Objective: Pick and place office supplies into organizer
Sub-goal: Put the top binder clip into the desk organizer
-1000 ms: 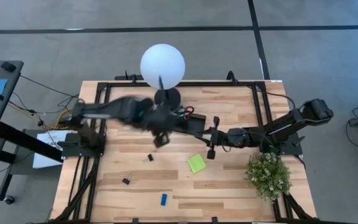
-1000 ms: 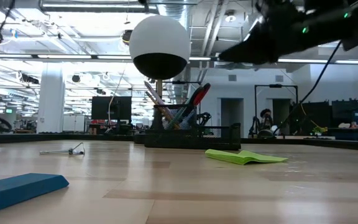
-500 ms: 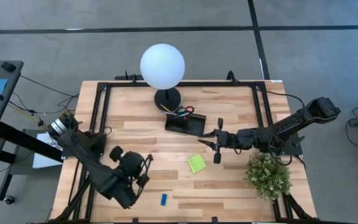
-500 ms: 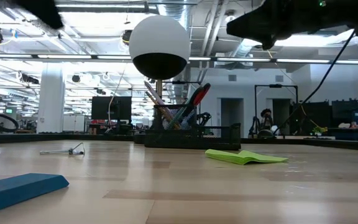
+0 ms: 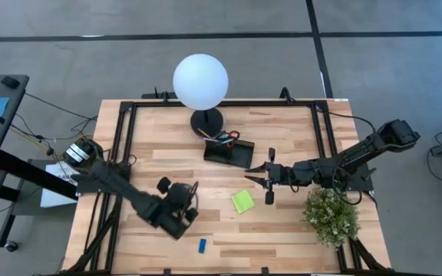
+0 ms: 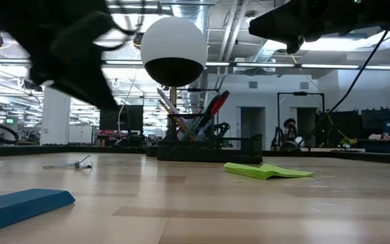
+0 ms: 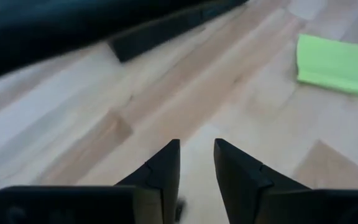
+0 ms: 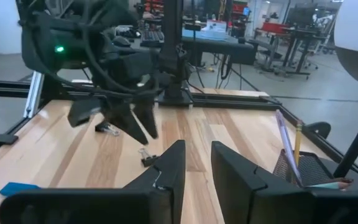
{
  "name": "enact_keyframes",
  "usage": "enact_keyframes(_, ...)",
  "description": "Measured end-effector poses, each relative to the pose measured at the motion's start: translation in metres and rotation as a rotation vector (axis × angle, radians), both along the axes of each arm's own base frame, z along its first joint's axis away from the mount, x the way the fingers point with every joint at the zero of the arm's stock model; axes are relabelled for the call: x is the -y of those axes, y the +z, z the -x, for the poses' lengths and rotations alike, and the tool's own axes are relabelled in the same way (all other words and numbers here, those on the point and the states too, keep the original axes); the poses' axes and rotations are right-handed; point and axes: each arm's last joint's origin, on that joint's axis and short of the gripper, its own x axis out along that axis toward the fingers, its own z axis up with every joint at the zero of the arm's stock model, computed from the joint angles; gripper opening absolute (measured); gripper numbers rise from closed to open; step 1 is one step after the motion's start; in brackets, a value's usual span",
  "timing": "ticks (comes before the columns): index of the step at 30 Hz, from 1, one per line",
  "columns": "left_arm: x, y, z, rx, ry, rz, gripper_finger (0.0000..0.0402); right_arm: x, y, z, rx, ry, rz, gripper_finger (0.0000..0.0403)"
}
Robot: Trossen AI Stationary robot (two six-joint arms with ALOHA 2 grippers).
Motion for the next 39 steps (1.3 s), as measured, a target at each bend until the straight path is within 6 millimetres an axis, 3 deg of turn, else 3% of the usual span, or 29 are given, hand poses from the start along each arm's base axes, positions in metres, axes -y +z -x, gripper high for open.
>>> enact_keyframes(4,-0.021,0.020,-0.024,-0.103,-0.122,-0.049,0.0110,0.000,0.000,0.000,0.000,0.000,0.000,0.0072)
enact_keyframes(8,-0.042,0.069,-0.039,-0.185,-0.268,-0.070,0.0122,0.000,0.000,0.000,-0.001,0.000,0.001,0.0072)
enact_keyframes(13,-0.063,0.134,-0.023,-0.246,-0.308,-0.027,0.0126,0.000,-0.001,0.000,-0.012,0.000,0.005,0.0072)
enact_keyframes(15,-0.067,0.144,-0.010,-0.274,-0.297,-0.001,0.0126,0.000,-0.002,0.000,-0.018,0.000,0.007,0.0072)
enact_keyframes(17,-0.067,0.136,0.000,-0.306,-0.256,0.037,0.0126,0.001,-0.002,0.000,-0.024,-0.003,0.009,0.0072)
enact_keyframes(20,-0.056,0.099,0.011,-0.325,-0.208,0.061,0.0126,0.001,-0.002,0.000,-0.026,-0.004,0.010,0.0072)
enact_keyframes(24,-0.040,0.046,0.009,-0.138,-0.276,0.110,0.0126,0.001,-0.003,0.000,-0.030,-0.001,0.036,0.0072)
enact_keyframes(28,-0.043,0.013,0.012,-0.039,-0.310,0.197,0.0126,0.001,-0.003,0.000,-0.031,0.000,0.044,0.0072)
enact_keyframes(33,-0.057,-0.012,0.021,-0.078,-0.318,0.190,0.0126,0.001,-0.002,0.000,-0.027,-0.003,0.017,0.0072)
enact_keyframes(39,-0.068,-0.014,0.017,-0.163,-0.453,0.194,0.0126,0.001,-0.002,0.000,-0.023,-0.002,-0.001,0.0072)
